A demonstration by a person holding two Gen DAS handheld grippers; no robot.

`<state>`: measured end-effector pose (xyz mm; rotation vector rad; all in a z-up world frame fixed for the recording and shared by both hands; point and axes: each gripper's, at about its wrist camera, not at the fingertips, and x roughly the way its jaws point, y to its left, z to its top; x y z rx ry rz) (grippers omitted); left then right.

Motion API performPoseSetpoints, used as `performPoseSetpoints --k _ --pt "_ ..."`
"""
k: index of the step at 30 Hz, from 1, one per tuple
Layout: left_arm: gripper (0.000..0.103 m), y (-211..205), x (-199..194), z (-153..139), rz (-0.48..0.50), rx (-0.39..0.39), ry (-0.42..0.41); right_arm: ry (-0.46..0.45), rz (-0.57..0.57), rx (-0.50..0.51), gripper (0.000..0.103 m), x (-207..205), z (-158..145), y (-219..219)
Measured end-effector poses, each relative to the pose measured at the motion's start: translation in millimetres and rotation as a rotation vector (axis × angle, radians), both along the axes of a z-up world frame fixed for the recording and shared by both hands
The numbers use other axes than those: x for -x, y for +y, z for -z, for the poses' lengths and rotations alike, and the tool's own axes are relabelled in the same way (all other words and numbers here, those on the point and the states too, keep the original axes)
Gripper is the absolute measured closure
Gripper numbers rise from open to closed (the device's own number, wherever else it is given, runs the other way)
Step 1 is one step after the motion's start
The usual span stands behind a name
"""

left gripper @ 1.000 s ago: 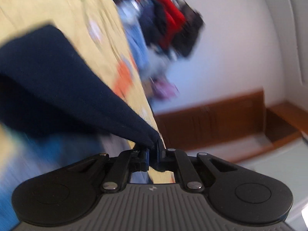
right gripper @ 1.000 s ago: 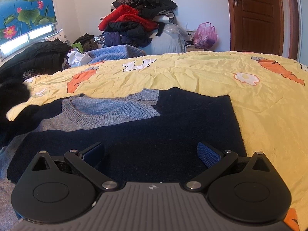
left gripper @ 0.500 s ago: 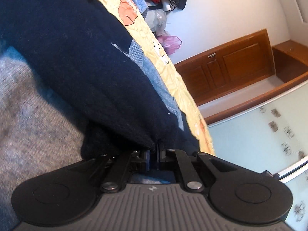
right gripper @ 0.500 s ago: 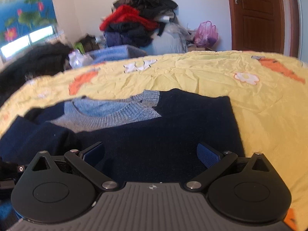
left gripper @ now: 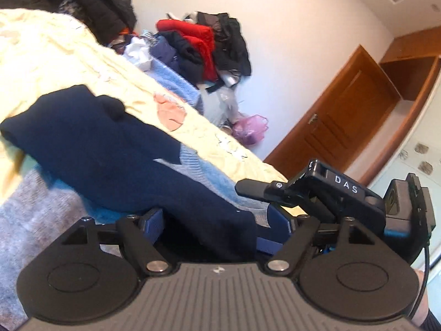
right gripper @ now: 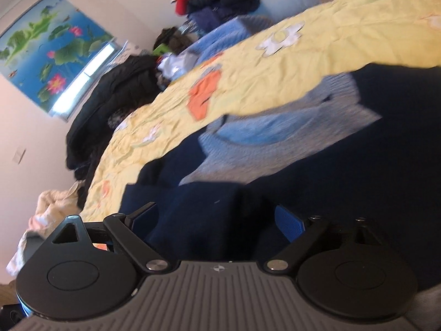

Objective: Fold small clothes
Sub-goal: 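Fold the navy sleeve across the sweater body with the left gripper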

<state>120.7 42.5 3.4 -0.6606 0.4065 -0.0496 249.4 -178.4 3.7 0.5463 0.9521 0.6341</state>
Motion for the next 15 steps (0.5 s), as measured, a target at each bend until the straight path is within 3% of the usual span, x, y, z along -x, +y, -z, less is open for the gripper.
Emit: performPoseSetpoints --k 5,7,8,9,10,15 --pt "0.024 6.1 0.5 -1.1 -0.029 0.020 0.028 0.045 -0.011 -0.019 0.015 -5.7 5.6 9.5" --pt "0.024 4.9 -1.1 -2.8 -0.050 0.014 0.029 0.051 -0.003 -0.030 0.022 -7.2 6.5 9.2" --pt "0.024 3.1 -3.3 -3.8 -0.063 0.009 0.028 0.053 0.002 -0.020 0.039 -7.4 6.9 9.2" --pt "0.024 2.9 -1.1 -4.9 -0.073 0.004 0.025 0.054 -0.001 0.007 0.064 -7.7 6.1 10.7" --pt "0.024 1.4 -2.6 -4.2 -0.080 -0.002 0.020 0.056 -0.008 0.041 0.076 -9.5 7.3 12.8" --pt "0.022 -1.9 -3.0 -5.2 -0.109 -0.038 0.004 0.039 -0.016 0.046 0.083 -8.1 3.3 9.8"
